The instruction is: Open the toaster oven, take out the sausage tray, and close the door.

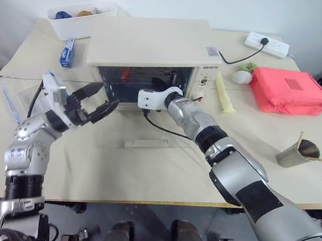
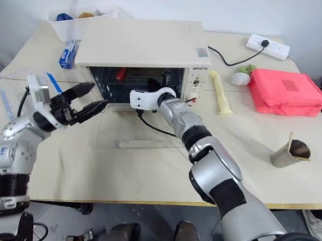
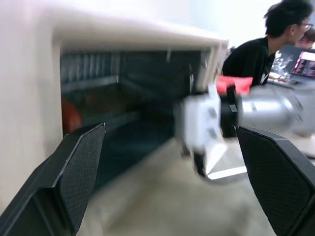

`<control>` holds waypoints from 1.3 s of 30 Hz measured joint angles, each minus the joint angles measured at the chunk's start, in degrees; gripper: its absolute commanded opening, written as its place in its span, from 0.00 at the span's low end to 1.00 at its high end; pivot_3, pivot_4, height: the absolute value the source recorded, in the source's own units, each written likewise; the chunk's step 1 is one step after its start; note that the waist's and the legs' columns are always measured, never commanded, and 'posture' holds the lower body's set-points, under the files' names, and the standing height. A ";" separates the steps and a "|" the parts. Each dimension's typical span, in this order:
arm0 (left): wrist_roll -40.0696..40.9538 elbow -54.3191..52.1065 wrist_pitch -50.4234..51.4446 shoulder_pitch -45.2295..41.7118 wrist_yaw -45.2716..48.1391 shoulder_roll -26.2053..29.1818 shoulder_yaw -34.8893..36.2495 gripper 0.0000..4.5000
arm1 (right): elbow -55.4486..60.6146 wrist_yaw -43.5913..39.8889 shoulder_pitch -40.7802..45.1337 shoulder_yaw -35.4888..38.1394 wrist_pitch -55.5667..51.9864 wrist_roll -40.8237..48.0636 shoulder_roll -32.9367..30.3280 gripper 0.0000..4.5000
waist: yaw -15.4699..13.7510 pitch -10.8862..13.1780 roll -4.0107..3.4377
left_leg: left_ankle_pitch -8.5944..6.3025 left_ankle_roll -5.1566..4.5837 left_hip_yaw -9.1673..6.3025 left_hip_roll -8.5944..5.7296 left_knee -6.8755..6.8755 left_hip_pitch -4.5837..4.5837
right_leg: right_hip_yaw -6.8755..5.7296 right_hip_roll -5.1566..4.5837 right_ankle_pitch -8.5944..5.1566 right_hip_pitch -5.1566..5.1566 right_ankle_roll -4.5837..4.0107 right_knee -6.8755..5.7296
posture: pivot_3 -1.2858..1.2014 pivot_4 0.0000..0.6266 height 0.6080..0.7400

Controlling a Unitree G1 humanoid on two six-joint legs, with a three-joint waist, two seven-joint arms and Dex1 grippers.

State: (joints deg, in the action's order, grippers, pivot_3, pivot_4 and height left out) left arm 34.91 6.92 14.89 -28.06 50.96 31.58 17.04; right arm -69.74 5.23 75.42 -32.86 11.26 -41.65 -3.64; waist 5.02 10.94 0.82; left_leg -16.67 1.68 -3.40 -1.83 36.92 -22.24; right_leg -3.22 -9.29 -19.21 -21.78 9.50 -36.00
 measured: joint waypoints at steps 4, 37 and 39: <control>-0.85 4.90 -0.81 -4.06 0.89 0.00 -0.42 1.00 | 0.87 -0.71 0.00 -0.29 0.67 -0.09 -0.27 0.00 | 0.31 0.00 0.00 | 0.00 0.02 0.07 0.03 -0.11 -0.07 | -0.13 0.00 0.00 -0.19 0.00 -0.07 | 0.52 0.24 1.00; 3.10 7.95 16.02 -2.89 1.09 6.70 2.53 1.00 | 68.70 -24.85 -40.70 3.70 0.00 -0.71 -18.34 0.00 | -0.31 -0.04 0.07 | -0.06 0.03 0.70 0.10 0.17 -0.10 | 0.20 -0.07 0.01 -0.73 0.02 -0.85 | 0.52 0.24 1.00; 4.52 6.11 21.09 -1.49 -0.85 8.00 3.85 1.00 | 69.87 -25.24 -41.05 4.01 0.17 -0.71 -19.31 0.00 | -0.65 -0.04 0.07 | -0.06 0.02 0.68 0.11 0.22 -0.10 | 0.23 -0.07 0.01 -0.71 0.02 -0.85 | 0.52 0.24 1.00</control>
State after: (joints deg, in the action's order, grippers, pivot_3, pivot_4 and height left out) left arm 39.44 13.03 35.98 -29.55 50.11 39.58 20.89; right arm 0.12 -20.01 34.37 -28.84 11.42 -42.36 -22.95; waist 4.37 10.90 0.89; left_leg -16.73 1.71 -2.72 -1.72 37.14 -22.34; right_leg -2.99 -9.36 -19.20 -22.49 9.52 -36.85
